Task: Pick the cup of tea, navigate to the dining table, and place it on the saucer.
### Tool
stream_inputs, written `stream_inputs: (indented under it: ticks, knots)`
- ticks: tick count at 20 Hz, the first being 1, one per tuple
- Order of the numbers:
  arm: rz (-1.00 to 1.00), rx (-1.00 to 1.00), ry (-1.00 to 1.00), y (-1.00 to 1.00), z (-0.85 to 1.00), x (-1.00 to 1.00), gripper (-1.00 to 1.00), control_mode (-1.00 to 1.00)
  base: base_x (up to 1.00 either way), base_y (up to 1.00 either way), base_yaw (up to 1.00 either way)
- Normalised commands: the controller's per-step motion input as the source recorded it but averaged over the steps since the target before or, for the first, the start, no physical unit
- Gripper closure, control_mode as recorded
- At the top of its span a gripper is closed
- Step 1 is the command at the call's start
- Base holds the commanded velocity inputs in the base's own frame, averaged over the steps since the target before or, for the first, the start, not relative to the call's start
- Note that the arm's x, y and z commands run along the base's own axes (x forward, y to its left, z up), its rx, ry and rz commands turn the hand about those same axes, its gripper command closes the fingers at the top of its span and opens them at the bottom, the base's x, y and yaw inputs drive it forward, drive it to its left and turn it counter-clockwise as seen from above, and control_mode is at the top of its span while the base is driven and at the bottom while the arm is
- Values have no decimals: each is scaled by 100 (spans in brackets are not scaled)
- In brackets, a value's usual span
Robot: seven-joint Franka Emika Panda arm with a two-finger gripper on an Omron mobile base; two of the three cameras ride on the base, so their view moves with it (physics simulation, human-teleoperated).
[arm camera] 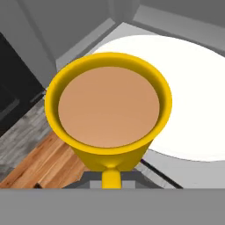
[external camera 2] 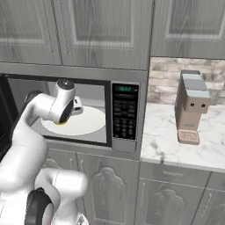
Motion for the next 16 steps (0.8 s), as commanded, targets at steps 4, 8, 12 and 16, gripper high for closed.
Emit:
stream_inputs:
  ticks: [4,8,12,16]
  knots:
    - [0,0,-6,-35,10,-95,100,-100,0,0,0]
    - [0,0,0,-35,58,-58,100,-100,0,0,0]
    - [0,0,-1,-18,76,-36,100,-100,0,0,0]
    - [0,0,0,-14,77,-46,100,-100,0,0,0]
